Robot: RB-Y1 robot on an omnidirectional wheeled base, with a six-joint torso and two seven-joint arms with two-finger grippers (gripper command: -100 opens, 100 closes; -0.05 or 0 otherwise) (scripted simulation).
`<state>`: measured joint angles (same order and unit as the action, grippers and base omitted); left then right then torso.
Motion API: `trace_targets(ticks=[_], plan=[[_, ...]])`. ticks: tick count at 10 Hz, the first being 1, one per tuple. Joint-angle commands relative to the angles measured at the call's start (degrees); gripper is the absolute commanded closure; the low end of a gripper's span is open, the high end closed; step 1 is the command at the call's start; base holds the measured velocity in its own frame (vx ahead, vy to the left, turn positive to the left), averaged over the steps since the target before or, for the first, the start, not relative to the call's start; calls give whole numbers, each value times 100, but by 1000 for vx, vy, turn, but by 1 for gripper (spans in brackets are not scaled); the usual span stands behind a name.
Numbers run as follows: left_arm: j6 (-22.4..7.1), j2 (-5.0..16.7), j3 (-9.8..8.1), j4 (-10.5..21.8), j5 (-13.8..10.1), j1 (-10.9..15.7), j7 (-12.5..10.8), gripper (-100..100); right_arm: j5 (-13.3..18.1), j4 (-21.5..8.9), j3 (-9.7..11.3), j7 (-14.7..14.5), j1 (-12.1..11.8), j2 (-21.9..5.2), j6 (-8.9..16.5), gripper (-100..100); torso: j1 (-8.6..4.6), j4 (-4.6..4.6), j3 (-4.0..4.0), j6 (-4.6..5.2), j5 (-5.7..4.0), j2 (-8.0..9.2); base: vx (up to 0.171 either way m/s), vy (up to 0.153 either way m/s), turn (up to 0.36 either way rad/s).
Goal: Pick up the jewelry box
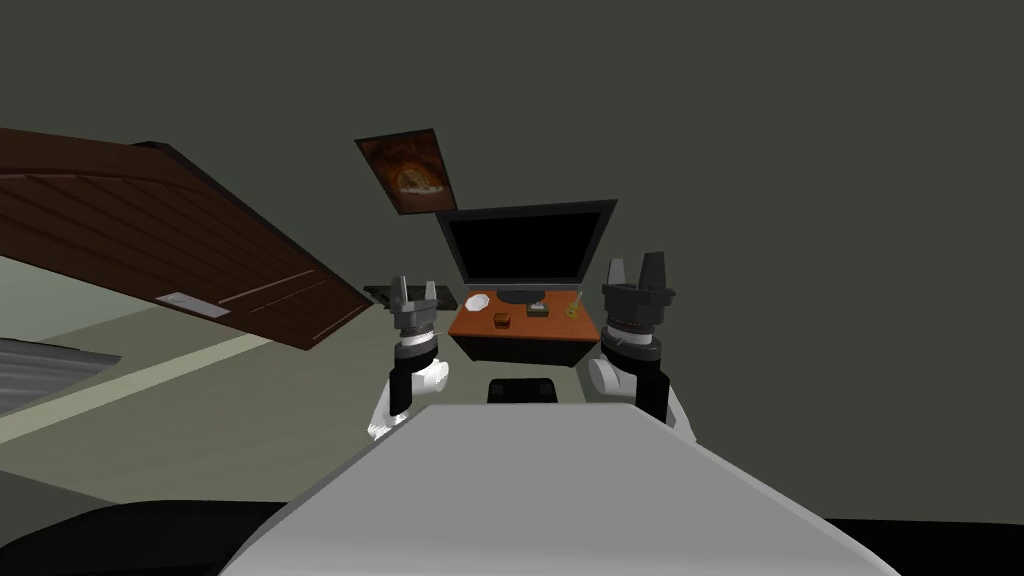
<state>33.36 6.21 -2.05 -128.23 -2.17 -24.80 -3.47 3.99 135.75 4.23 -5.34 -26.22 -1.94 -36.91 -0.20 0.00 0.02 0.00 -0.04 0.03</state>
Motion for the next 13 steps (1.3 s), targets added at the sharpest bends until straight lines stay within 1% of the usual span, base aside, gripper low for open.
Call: trace_targets(ticks=[1,3,4,5,6,8,11,12,13], plan=[[-117,123,19,285,-11,105,-22,-100,0,0,0,0,0,0,0,0,0,0,0,0,0,0,-4,-49,-7],[-229,252,40,666,-28,233,-48,-100,0,0,0,0,0,0,0,0,1,-1,-2,0,0,-3,-2,-60,-16],[-229,252,40,713,-28,233,-48,-100,0,0,0,0,0,0,0,0,-4,-1,-2,0,-1,-3,-1,-43,1],[-291,308,49,907,-36,302,-59,-100,0,0,0,0,0,0,0,0,2,-1,-2,0,0,-3,-1,-37,-13],[-291,308,49,944,-36,302,-59,-100,0,0,0,0,0,0,0,0,5,-1,-2,0,1,-4,-5,-25,-5],[-425,403,65,1330,-49,446,-77,-100,0,0,0,0,0,0,0,0,10,-1,-1,0,2,-2,-2,-40,-13],[-498,441,70,1689,-53,520,-83,-100,0,0,0,0,0,0,0,0,4,-1,-3,0,0,-6,3,-40,-6],[-573,472,72,1866,-57,596,-86,-100,0,0,0,0,0,0,0,0,8,-1,-3,-1,1,-5,9,-34,-6],[-573,472,72,1949,-57,596,-86,-100,0,0,0,0,0,0,0,0,7,-1,-4,0,1,-7,5,-29,-7]])
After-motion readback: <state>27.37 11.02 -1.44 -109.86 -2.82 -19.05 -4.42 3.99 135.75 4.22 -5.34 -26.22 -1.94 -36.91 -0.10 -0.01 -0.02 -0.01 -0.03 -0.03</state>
